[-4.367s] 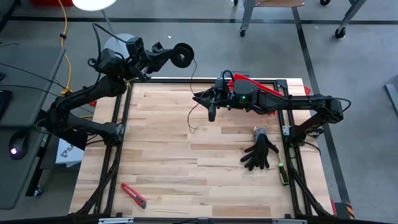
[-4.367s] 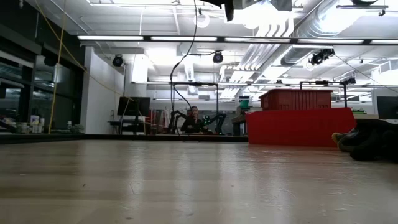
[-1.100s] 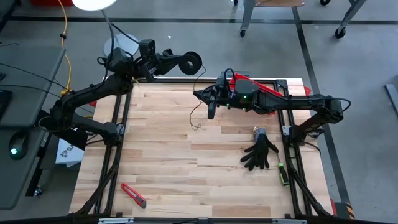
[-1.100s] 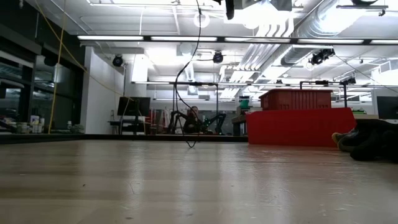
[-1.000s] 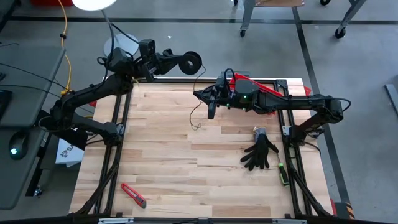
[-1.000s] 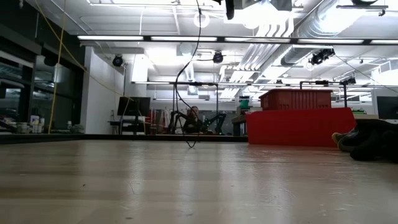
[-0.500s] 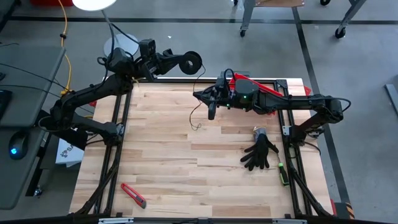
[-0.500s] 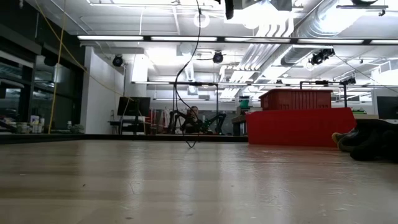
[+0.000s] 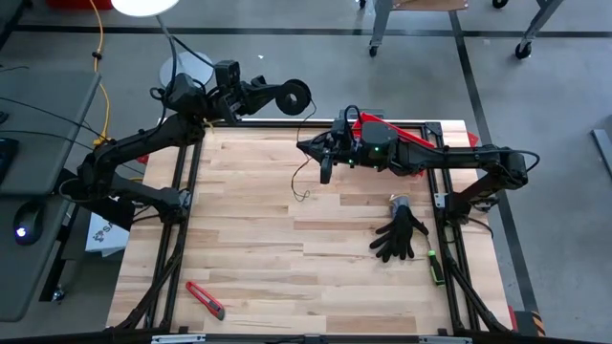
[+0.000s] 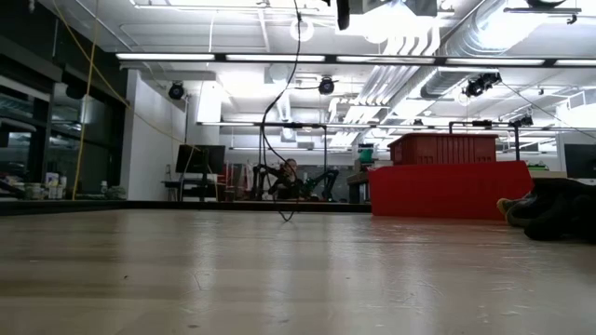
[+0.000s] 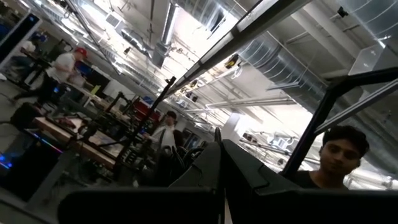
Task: Coil cords
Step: Coil the black wire on the spool
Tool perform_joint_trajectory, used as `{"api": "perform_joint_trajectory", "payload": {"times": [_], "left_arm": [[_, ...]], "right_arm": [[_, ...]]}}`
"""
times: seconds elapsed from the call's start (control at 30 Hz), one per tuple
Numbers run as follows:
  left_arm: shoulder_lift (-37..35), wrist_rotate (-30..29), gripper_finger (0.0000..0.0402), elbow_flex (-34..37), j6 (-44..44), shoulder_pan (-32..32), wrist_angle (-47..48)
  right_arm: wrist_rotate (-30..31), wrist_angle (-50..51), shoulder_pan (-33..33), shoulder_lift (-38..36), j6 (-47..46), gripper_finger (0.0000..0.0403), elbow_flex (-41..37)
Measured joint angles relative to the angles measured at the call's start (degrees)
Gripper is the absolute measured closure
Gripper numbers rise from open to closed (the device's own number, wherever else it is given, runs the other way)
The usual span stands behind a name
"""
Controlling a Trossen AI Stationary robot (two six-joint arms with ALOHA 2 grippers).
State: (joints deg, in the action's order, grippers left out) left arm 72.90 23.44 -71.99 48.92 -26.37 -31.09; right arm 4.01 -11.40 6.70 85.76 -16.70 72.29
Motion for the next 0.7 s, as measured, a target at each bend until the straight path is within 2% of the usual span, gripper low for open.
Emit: {"api": "perform_joint_trajectory", "payload": {"times": [0.23, 0.4, 0.7], "left_arm": [[0.0, 1.24, 0.0398, 0.0, 0.16, 0.0, 0.48], [0.0, -1.12, 0.0398, 0.0, -1.02, -0.02, 0.32], [0.0, -0.94, 0.0398, 0.0, -0.05, -0.02, 0.0]], "right_arm": [[-0.07, 0.44, 0.0, 0.0, 1.14, 0.0403, 0.0], [-0.11, 0.42, 0.0, 0.0, 1.89, 0.0403, 0.0], [-0.15, 0.39, 0.0, 0.0, 1.74, 0.0403, -0.01]]}}
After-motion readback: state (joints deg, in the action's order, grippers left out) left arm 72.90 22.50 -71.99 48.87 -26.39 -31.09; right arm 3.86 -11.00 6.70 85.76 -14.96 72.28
